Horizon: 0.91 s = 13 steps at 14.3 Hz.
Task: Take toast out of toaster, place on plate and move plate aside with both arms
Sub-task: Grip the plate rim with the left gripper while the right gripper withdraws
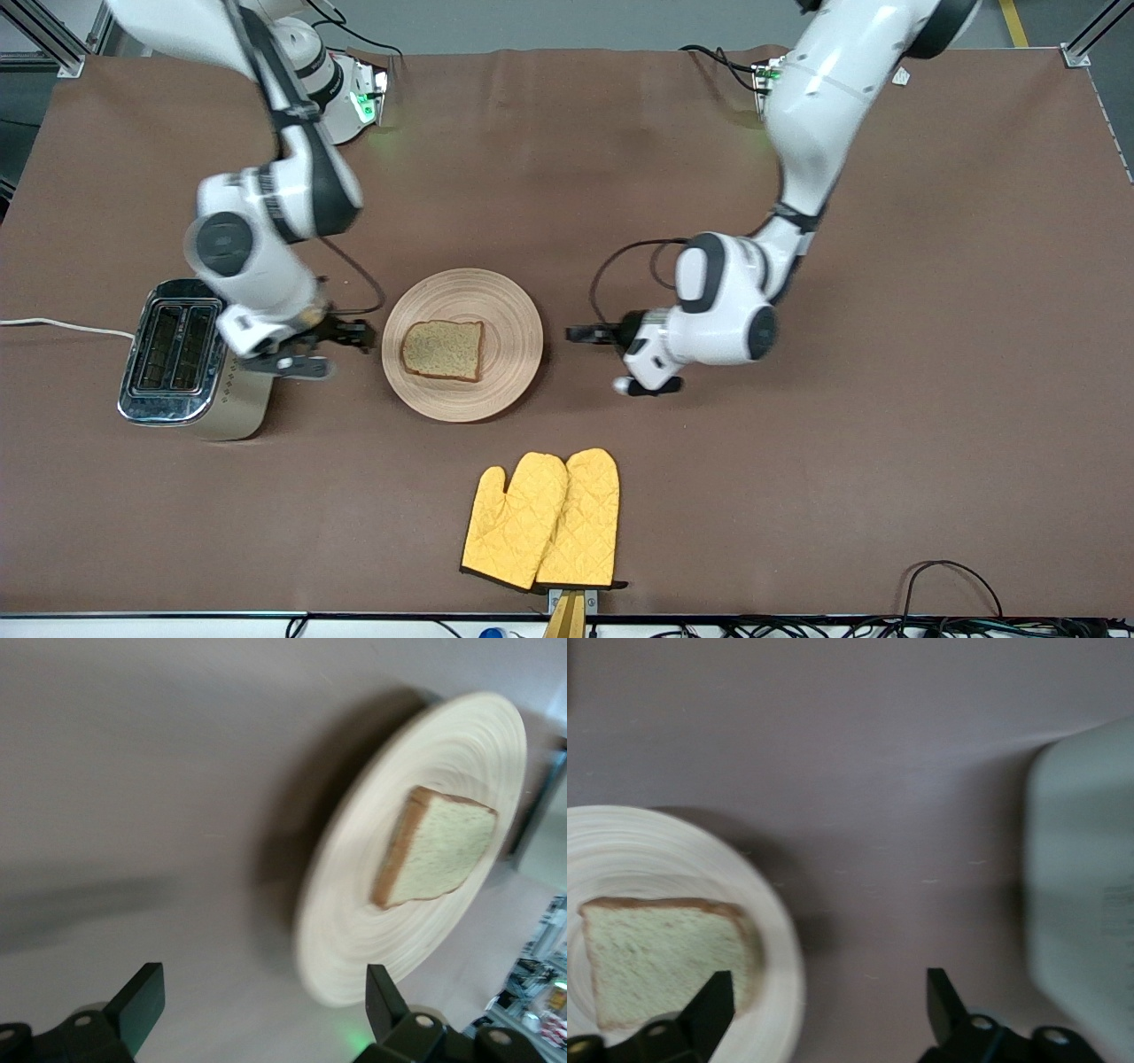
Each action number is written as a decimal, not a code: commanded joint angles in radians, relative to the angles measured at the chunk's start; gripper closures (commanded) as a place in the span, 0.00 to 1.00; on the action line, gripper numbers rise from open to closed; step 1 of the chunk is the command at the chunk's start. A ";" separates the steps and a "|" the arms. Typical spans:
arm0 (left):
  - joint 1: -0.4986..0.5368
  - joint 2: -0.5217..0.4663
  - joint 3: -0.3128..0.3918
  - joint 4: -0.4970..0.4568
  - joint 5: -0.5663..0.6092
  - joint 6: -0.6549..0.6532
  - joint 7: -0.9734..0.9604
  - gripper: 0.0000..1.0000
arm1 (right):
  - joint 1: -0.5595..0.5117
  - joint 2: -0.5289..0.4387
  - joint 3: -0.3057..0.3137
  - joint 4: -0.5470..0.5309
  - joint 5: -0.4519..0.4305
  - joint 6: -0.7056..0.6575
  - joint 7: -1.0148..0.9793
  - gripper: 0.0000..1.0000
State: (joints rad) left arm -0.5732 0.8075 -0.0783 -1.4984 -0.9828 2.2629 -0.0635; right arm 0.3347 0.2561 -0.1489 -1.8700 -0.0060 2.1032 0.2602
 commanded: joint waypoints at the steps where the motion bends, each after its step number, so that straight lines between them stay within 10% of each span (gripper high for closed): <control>1: -0.062 0.125 0.003 0.161 -0.086 0.035 0.010 0.00 | -0.100 -0.011 0.019 0.180 -0.011 -0.196 -0.070 0.00; 4: -0.089 0.156 -0.008 0.165 -0.089 0.110 0.091 0.16 | -0.170 -0.020 0.019 0.336 -0.014 -0.349 -0.139 0.00; 7: -0.097 0.163 -0.011 0.161 -0.091 0.147 0.180 0.97 | -0.200 -0.079 0.019 0.405 -0.011 -0.518 -0.187 0.00; 13: -0.099 0.163 -0.009 0.153 -0.093 0.185 0.247 1.00 | -0.244 -0.170 0.019 0.368 0.004 -0.568 -0.185 0.00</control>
State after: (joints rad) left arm -0.6663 0.9631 -0.0867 -1.3553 -1.0590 2.4174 0.1497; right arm 0.1232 0.1092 -0.1500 -1.4637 -0.0068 1.5235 0.0835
